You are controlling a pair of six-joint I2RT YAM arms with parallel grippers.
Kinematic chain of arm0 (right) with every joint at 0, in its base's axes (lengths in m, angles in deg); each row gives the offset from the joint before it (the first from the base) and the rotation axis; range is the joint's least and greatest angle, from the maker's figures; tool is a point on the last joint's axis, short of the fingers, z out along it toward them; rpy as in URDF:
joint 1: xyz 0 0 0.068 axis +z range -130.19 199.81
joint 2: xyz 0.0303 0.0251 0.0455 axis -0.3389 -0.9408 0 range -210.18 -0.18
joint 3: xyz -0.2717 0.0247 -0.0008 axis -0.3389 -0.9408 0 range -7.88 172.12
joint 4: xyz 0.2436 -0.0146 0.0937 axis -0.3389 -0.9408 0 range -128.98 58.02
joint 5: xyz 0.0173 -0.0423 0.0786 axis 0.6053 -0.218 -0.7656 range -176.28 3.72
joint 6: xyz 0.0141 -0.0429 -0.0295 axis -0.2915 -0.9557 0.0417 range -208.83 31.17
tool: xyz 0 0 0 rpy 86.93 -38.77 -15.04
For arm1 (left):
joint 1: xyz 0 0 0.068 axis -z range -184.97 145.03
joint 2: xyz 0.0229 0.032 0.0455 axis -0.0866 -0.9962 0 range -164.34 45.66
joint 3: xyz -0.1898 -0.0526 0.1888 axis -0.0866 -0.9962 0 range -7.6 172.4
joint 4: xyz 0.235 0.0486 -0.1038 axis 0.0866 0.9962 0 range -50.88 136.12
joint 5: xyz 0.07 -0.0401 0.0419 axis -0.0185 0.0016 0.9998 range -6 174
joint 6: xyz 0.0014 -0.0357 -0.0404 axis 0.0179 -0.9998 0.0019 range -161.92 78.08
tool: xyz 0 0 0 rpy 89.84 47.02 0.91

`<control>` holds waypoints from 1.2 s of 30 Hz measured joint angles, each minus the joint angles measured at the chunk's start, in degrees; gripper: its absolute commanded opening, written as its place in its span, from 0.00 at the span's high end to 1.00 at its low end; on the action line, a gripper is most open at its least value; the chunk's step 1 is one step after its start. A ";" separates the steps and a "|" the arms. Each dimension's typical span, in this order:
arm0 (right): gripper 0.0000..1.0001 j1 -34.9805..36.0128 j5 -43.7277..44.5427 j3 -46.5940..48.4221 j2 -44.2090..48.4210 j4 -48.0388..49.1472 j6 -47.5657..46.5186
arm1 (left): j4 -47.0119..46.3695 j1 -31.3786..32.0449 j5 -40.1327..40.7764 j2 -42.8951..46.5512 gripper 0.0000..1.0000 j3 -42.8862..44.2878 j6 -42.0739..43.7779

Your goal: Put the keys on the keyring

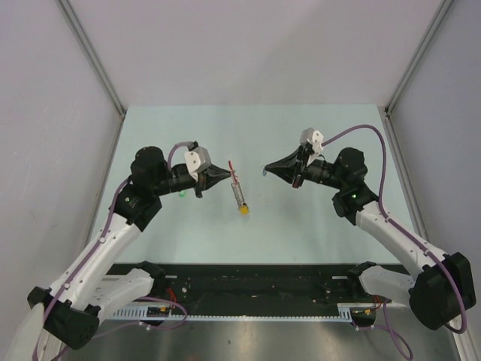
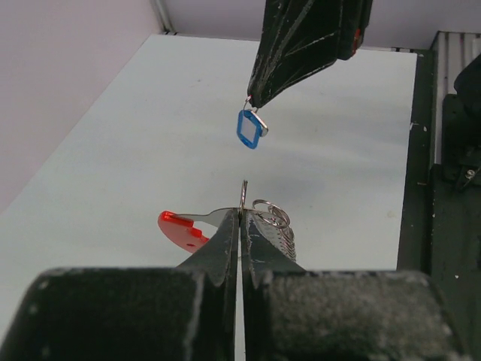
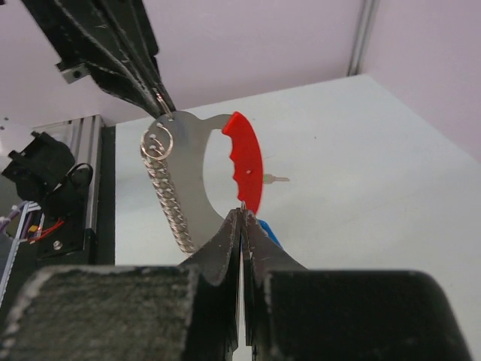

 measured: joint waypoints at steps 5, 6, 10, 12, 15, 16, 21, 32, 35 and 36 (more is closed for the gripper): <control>1.00 -1.86 -10.05 -0.66 -1.20 6.27 -0.07 | -0.70 0.11 -5.66 -2.91 1.00 0.68 3.02; 1.00 -1.86 -11.43 -0.90 -1.22 6.97 -0.42 | -0.72 0.11 -6.40 -3.23 0.99 0.68 3.54; 1.00 -1.84 -16.48 -1.77 -1.27 7.56 -1.64 | -1.40 0.11 -9.35 -3.65 1.00 0.04 5.20; 1.00 -1.84 -18.12 -2.36 -1.31 8.02 -1.99 | -1.84 0.11 -10.49 -3.65 1.00 -0.76 5.46; 1.00 -1.60 -19.52 -3.06 -1.33 8.63 -3.28 | -2.51 0.11 -11.78 -3.65 1.00 -2.43 5.42; 1.00 -1.46 -19.63 -3.10 -1.38 8.61 -3.82 | -2.67 0.11 -12.00 -3.65 1.00 -2.93 5.40; 1.00 -0.87 -20.00 -3.10 -3.21 10.62 -5.75 | -3.02 0.28 -12.81 -3.65 1.00 -4.98 5.29; 1.00 3.15 -17.70 -3.15 -4.94 9.86 -11.28 | 0.33 4.17 -10.67 -7.21 1.00 -5.07 6.03; 1.00 3.15 -16.96 -3.15 -4.94 8.55 -12.57 | 1.16 4.46 -9.75 -7.30 1.00 -5.07 6.08; 1.00 3.15 -16.92 -3.15 -4.94 8.24 -12.81 | 1.16 4.46 -9.60 -7.30 1.00 -5.07 6.08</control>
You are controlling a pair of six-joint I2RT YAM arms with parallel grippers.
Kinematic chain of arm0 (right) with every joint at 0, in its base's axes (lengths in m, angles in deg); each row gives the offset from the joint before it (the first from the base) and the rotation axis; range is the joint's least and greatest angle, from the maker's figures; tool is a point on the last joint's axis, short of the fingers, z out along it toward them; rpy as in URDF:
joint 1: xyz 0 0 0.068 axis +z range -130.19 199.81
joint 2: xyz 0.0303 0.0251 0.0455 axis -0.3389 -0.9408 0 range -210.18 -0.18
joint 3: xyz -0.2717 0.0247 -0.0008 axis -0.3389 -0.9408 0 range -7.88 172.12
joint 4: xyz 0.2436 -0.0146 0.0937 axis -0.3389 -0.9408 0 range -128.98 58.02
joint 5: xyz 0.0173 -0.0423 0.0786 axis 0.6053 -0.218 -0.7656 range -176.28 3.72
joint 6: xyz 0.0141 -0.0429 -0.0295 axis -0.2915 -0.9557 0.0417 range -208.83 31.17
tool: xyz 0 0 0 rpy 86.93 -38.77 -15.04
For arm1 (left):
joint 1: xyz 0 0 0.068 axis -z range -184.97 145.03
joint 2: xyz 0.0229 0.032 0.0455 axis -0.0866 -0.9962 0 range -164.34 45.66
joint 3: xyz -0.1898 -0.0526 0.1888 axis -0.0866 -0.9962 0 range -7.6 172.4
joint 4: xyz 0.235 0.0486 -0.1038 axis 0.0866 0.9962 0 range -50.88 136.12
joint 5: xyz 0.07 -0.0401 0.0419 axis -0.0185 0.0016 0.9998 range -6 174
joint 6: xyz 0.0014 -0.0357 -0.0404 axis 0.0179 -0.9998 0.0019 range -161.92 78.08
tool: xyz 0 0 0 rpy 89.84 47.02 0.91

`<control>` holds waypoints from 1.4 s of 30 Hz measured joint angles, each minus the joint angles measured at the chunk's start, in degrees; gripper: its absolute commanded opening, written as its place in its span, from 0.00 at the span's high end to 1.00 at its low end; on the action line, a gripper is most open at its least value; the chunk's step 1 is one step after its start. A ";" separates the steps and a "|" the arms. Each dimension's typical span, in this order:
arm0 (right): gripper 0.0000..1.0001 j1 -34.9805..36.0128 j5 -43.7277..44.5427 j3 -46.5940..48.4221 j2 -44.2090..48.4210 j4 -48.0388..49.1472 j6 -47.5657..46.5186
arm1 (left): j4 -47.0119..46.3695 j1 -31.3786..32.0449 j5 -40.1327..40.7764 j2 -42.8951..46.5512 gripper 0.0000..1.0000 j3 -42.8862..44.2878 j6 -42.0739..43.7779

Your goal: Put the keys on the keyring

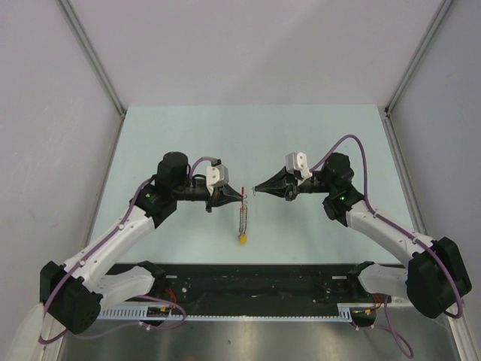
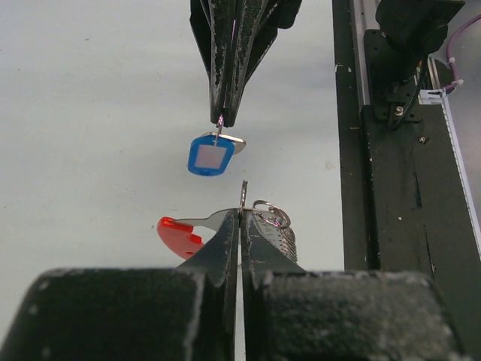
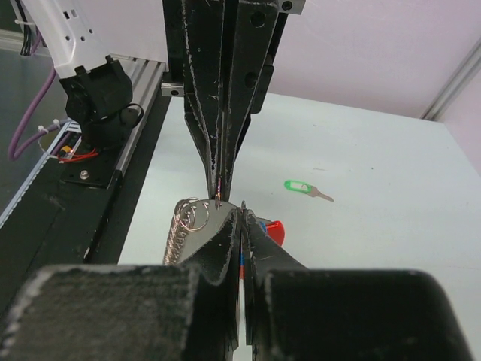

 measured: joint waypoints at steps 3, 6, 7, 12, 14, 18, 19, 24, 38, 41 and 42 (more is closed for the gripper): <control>1.00 0.04 0.00 0.00 0.00 -1.16 -1.14 | 0.11 0.07 0.44 0.00 1.00 0.00 0.00; 1.00 0.31 0.22 0.00 0.00 -3.43 -3.02 | 0.11 0.13 0.98 0.00 0.99 0.00 -0.02; 1.00 0.35 0.24 0.00 0.02 -4.13 -3.54 | 0.11 0.15 1.29 0.00 1.00 0.00 -0.04; 1.00 0.74 0.20 0.02 0.17 -7.26 -5.92 | 0.09 0.15 2.27 0.00 0.99 0.00 -0.13; 1.00 0.92 0.20 0.04 0.31 -8.26 -6.64 | 0.07 0.15 2.64 0.00 1.00 0.00 -0.17; 1.00 1.38 0.31 0.07 0.37 -9.07 -7.41 | 0.02 0.15 2.82 0.00 1.00 0.00 -0.22; 1.00 1.81 0.74 0.07 0.39 -9.11 -7.50 | 0.00 0.15 2.82 0.00 0.99 0.00 -0.22; 1.00 3.48 3.34 0.07 0.52 -9.35 -8.59 | -0.11 0.15 2.80 0.00 1.00 0.00 -0.24; 1.00 4.57 6.95 0.07 1.79 -10.08 -9.18 | -0.11 0.17 2.80 0.00 1.00 0.00 -0.24; 1.00 4.57 7.30 0.07 2.01 -10.14 -9.16 | -0.11 0.17 2.80 0.00 1.00 0.00 -0.24; 1.00 4.57 7.39 0.07 2.03 -10.16 -9.16 | -0.11 0.17 2.80 0.00 1.00 0.00 -0.24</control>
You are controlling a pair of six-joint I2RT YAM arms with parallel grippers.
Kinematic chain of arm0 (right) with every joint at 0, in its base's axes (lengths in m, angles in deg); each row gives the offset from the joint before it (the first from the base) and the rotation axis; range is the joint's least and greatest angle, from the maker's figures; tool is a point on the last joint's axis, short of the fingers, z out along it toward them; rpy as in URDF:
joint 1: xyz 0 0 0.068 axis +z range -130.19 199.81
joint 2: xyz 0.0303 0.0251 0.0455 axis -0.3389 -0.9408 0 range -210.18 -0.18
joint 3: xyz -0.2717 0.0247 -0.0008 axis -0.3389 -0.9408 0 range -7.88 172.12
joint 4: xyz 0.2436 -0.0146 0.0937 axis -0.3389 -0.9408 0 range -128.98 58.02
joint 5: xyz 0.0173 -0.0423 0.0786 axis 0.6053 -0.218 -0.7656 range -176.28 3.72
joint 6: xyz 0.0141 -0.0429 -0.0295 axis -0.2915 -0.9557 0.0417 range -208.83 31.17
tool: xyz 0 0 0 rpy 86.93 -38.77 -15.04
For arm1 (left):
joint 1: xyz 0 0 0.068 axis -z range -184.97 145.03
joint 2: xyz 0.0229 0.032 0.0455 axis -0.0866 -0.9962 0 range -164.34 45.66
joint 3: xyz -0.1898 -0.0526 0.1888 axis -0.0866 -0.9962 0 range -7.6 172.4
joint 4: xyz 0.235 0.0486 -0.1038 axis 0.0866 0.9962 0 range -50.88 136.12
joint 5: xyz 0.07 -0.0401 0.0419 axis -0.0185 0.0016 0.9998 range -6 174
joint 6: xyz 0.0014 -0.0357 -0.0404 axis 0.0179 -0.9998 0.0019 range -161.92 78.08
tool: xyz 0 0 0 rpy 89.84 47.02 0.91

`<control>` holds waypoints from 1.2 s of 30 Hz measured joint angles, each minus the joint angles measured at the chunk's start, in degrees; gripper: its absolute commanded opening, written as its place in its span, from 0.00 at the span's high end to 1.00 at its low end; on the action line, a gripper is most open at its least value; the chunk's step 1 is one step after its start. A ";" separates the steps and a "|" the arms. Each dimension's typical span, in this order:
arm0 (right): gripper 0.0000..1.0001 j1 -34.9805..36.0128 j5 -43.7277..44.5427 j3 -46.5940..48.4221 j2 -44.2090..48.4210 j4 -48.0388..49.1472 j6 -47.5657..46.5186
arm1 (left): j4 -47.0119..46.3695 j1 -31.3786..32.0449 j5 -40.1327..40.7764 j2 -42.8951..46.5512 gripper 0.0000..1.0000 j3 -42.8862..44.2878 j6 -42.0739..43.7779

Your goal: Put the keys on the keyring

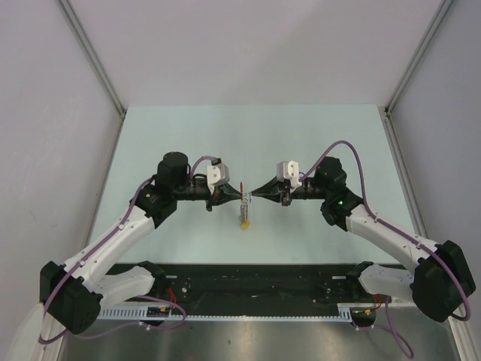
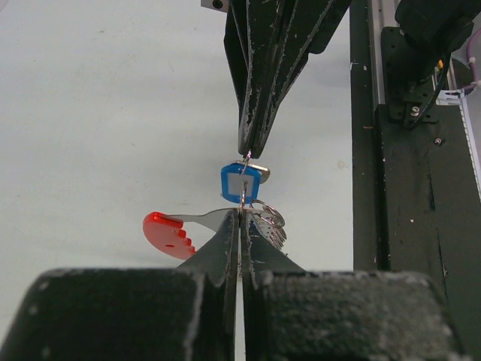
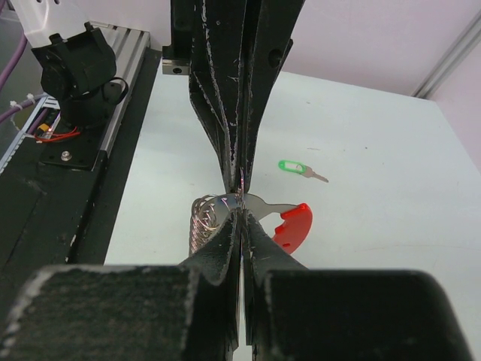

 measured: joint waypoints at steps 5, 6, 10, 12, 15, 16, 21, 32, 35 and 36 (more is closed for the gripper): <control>1.00 0.02 0.15 0.00 0.00 -0.02 0.00 | -0.02 0.00 0.00 0.00 1.00 0.00 0.00; 1.00 0.04 0.22 0.00 0.00 -0.02 0.00 | 0.00 0.00 0.00 0.00 1.00 0.00 0.02; 1.00 0.28 0.26 0.00 0.00 -0.02 0.00 | -0.02 0.11 0.00 0.00 1.00 0.00 0.00; 1.00 0.42 0.26 0.00 0.00 -0.02 0.02 | 0.00 0.13 0.00 0.00 1.00 0.00 0.00; 1.00 0.55 0.26 0.00 0.00 0.00 0.02 | 0.00 0.15 0.00 0.00 1.00 0.00 0.00; 1.00 0.57 0.26 0.00 0.00 0.00 0.02 | 0.00 0.15 -0.02 0.00 1.00 0.00 0.00; 1.00 0.63 0.26 0.00 0.00 0.04 0.07 | 0.00 0.22 -0.02 -0.11 1.00 0.00 0.00; 1.00 0.85 0.87 0.00 0.00 0.24 0.76 | 0.00 0.37 0.00 -0.13 1.00 0.00 0.00; 1.00 0.90 1.46 0.00 0.00 0.24 0.98 | -0.02 0.37 0.02 -0.13 1.00 0.00 0.00; 1.00 0.87 1.64 0.00 0.00 0.24 1.14 | -0.04 0.37 0.02 -0.13 1.00 0.00 0.00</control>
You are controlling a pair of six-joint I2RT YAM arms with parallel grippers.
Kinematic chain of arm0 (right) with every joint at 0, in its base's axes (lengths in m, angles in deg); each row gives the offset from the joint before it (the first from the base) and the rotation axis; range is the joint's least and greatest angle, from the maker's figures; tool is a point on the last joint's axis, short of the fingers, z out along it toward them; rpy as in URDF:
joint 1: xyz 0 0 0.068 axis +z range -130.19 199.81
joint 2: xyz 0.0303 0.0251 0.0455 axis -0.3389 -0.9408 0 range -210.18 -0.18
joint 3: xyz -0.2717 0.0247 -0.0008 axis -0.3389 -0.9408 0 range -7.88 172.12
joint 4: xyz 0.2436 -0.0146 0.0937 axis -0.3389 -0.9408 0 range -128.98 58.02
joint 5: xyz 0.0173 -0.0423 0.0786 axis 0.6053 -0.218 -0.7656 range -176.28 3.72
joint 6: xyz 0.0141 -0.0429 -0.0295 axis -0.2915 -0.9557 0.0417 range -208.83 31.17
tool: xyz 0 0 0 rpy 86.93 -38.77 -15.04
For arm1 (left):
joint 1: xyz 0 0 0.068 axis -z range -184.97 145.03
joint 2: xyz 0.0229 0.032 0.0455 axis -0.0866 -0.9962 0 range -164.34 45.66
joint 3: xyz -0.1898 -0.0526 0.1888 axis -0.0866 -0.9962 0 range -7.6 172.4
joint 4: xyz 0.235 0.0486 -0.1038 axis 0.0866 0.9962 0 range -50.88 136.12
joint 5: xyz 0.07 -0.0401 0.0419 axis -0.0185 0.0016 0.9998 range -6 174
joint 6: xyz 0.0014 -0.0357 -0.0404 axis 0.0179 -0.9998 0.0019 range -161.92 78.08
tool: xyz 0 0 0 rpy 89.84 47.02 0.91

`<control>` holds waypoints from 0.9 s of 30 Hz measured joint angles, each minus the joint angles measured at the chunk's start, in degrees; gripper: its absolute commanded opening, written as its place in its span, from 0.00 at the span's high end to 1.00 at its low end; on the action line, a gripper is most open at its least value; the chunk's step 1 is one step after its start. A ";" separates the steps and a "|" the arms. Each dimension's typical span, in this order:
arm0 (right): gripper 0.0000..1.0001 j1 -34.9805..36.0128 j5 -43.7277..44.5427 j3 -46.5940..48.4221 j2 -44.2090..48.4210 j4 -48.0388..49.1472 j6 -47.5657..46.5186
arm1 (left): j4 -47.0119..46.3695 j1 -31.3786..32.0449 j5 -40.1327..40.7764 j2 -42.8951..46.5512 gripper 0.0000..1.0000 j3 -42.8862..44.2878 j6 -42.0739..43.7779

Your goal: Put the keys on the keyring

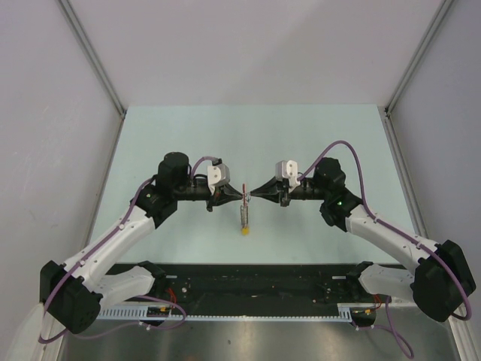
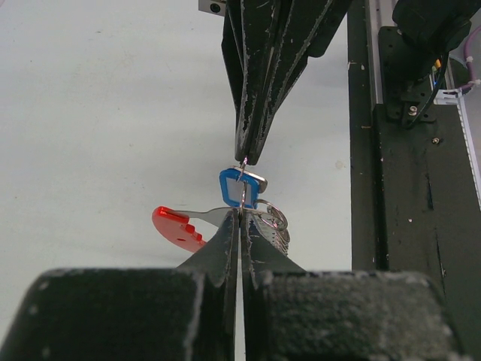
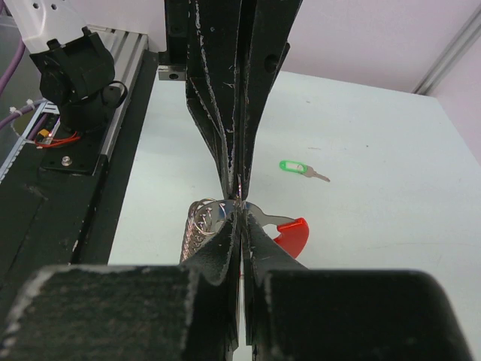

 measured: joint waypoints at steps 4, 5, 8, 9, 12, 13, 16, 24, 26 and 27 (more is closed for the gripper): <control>1.00 -0.04 0.22 0.00 0.00 0.00 0.68 | 0.00 0.00 0.02 -0.04 1.00 0.00 0.00; 1.00 -0.04 0.35 0.00 0.00 0.00 0.79 | 0.00 0.00 0.02 -0.15 1.00 0.00 0.02; 1.00 -0.13 0.57 0.00 0.00 -0.02 0.85 | -0.02 0.00 0.07 -0.72 1.00 0.00 0.02; 1.00 -0.15 0.63 0.00 0.02 -0.02 0.85 | -0.02 0.00 0.11 -0.87 1.00 0.00 0.02; 1.00 -0.15 1.05 0.00 0.00 -0.04 0.85 | -0.02 0.00 0.31 -1.46 1.00 0.00 0.02; 1.00 -0.15 1.14 0.00 0.00 -0.02 0.85 | -0.02 0.00 0.44 -1.57 1.00 0.00 0.02; 1.00 -0.44 1.18 0.00 0.00 -0.04 0.85 | -0.04 0.00 0.57 -1.64 1.00 0.00 0.02; 1.00 -1.42 0.66 0.00 0.00 -0.07 0.87 | -0.48 0.00 1.33 -1.64 1.00 0.00 0.02; 1.00 -1.66 0.15 0.00 0.00 -0.07 0.87 | -0.52 0.00 1.46 -1.64 1.00 0.00 0.02; 1.00 -1.79 -0.15 0.00 0.00 -0.07 0.87 | -0.63 0.00 1.51 -1.64 0.99 0.00 0.00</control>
